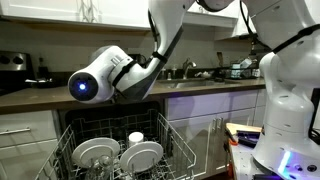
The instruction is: Place the white plate in the dishwasher
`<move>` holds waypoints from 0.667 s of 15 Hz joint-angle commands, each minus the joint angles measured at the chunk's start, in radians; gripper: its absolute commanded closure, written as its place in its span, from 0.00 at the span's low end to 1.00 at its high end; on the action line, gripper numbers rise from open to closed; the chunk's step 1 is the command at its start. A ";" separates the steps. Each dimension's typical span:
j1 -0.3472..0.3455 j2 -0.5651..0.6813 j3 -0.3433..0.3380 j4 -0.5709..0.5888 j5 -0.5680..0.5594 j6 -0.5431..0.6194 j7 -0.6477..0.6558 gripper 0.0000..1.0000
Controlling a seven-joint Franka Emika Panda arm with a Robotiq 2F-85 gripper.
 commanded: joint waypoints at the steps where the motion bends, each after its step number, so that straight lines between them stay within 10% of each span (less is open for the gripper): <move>1: -0.009 0.002 0.011 0.003 -0.002 -0.006 -0.001 0.93; 10: 0.010 0.014 0.018 0.002 -0.006 -0.030 0.005 0.95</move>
